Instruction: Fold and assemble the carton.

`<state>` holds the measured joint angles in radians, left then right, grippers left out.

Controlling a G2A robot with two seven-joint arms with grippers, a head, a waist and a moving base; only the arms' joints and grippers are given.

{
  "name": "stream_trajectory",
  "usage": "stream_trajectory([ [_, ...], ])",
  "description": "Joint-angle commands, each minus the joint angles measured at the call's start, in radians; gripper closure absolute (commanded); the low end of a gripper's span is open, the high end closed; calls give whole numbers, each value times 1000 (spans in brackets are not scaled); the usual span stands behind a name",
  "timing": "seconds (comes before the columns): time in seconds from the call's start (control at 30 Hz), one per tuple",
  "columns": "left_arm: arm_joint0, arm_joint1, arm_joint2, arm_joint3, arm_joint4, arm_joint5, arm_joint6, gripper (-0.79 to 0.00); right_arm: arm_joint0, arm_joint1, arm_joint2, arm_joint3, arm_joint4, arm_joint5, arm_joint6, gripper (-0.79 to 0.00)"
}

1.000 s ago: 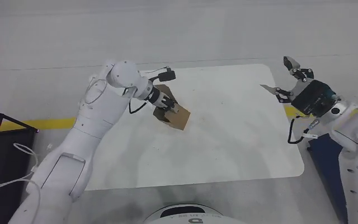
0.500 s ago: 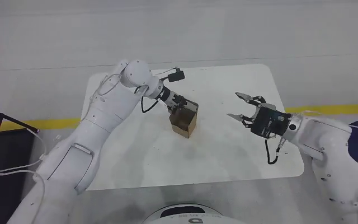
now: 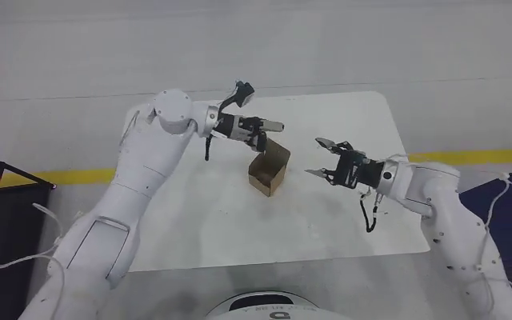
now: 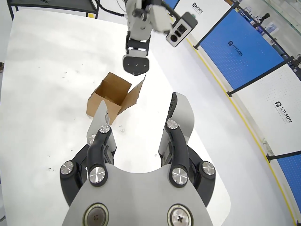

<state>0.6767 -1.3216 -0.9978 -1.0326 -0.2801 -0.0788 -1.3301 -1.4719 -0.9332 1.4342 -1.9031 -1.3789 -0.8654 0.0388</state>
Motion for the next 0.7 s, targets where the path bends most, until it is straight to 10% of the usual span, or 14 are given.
stream_trajectory([
  [0.0,42,22,-66,-22,-8,-19,9,-785,9,-5,-34,24,7,16,0,-570],
  [0.2,226,85,-239,-126,14,-129,22,-785,51,-23,-143,113,3,95,-6,-745],
  [0.67,363,74,-183,-55,-70,-323,166,-785,199,-87,-364,340,10,314,54,-646],
])
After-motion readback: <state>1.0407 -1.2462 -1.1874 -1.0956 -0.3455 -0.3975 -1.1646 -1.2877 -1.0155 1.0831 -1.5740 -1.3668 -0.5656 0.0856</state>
